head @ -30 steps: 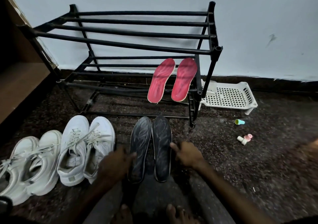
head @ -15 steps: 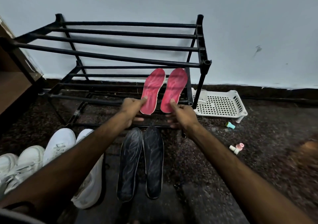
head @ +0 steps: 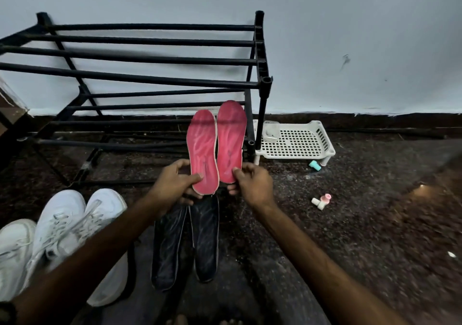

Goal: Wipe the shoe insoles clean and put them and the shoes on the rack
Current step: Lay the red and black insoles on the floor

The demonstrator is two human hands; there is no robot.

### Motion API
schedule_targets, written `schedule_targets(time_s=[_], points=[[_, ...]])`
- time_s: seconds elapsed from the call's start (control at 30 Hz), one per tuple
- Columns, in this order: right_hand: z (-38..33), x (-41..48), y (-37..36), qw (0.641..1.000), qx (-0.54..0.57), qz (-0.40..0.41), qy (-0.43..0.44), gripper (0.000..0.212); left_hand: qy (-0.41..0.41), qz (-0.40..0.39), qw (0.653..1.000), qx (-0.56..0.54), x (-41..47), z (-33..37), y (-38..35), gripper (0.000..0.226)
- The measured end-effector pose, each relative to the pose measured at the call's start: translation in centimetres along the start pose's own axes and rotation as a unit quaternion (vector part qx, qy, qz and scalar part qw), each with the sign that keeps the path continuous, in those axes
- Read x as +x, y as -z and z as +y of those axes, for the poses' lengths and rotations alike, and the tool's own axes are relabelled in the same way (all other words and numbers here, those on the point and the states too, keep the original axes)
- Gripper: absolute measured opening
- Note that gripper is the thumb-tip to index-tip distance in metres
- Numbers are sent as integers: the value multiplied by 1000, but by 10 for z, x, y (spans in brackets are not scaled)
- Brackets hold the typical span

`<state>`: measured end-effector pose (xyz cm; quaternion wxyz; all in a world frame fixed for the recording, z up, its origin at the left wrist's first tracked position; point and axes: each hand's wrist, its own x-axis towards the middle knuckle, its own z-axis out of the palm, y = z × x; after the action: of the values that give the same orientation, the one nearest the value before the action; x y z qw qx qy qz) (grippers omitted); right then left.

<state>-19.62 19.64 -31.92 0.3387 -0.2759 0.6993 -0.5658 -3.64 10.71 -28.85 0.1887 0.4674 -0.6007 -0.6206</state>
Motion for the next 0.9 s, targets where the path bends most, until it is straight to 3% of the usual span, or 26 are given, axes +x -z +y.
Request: schedule_targets(time_s=[0.17,0.4,0.7,0.9], points=[[36,-41,33,999,3,-15,28,9,22,-28,999,36,-37,-43,-17,27],[104,-94,92,999,-2,-23,-33,16,36,-80,996,26,-90,-99,-74,26],[173,-117,126,985,1,-6,-172,17,103,-60,992,30,-58,-149,-121,23],[177,-106,123,979,-23,-38,-198,14,101,-64,985,121,-37,-166,-128,21]])
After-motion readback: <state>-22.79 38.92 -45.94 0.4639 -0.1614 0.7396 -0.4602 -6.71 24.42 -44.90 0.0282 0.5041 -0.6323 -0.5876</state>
